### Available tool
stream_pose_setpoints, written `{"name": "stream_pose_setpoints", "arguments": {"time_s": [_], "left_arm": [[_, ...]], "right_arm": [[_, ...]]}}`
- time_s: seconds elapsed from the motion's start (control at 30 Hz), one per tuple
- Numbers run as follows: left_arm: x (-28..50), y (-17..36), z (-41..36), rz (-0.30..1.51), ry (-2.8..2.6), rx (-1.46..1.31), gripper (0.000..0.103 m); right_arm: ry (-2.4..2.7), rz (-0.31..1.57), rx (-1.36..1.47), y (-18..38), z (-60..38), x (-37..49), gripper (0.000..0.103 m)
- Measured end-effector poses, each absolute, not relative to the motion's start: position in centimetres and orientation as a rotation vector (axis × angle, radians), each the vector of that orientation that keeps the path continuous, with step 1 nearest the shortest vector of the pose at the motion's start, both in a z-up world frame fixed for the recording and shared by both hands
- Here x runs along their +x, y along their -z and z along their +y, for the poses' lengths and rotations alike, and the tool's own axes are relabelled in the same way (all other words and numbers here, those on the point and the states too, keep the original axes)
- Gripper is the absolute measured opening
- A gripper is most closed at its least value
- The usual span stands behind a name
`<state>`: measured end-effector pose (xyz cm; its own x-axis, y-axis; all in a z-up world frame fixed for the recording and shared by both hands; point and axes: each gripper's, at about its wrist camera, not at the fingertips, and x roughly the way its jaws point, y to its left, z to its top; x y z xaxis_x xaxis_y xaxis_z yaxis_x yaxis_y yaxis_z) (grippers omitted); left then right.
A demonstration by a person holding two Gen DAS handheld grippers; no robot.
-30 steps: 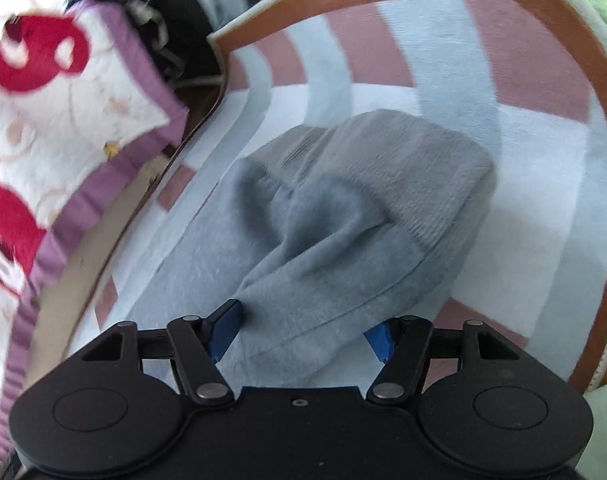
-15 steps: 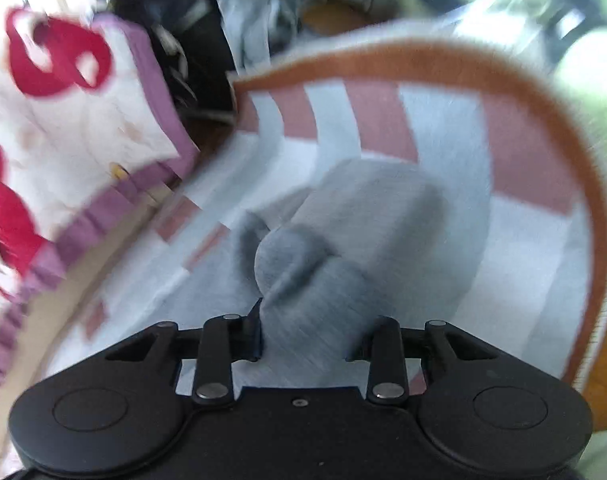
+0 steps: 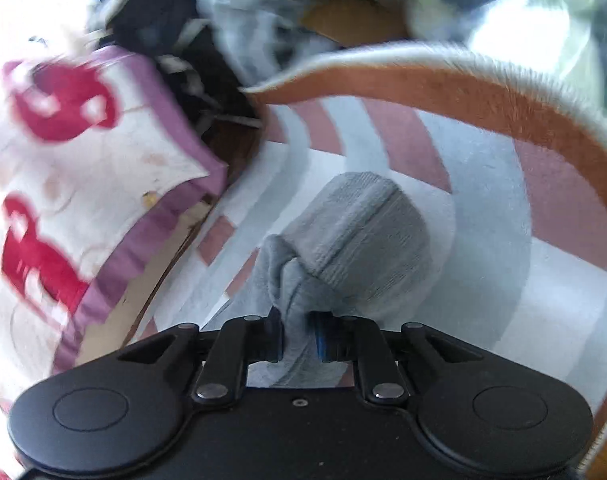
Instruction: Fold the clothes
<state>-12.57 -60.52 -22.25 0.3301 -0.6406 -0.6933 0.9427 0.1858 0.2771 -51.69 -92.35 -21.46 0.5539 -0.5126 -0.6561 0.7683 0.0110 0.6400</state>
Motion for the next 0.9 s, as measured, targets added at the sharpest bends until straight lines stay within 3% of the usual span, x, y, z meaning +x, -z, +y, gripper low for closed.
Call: {"name": "stream_pose_setpoints", "arguments": {"time_s": [0.2,0.33,0.5,0.7,0.87,0.9], "left_arm": [[-7.6,22.6,-54.8,0.513,0.945,0.727,0.057],[-2.5,21.9,-51.8,0.564,0.892,0.682,0.064],[3.5,21.2,-48.2,0.616,0.858,0.649,0.066],[5.3,21.9,-48.3,0.643,1.174,0.648,0.069],[7.4,21.7,-51.3,0.759,1.236,0.659,0.084],[7.5,21.9,-51.6,0.761,1.234,0.683,0.093]], "right_arm": [[1.032,0.287,1.175,23.1,-92.4,-51.4,0.017],[1.034,0.304,1.128,23.0,-92.4,-51.1,0.018],[1.044,0.338,1.068,22.6,-92.1,-50.7,0.019],[1.048,0.421,0.887,21.0,-90.7,-49.0,0.029],[1.052,0.440,0.852,21.0,-90.6,-48.7,0.030],[1.053,0.443,0.845,21.0,-90.6,-48.7,0.029]]}}
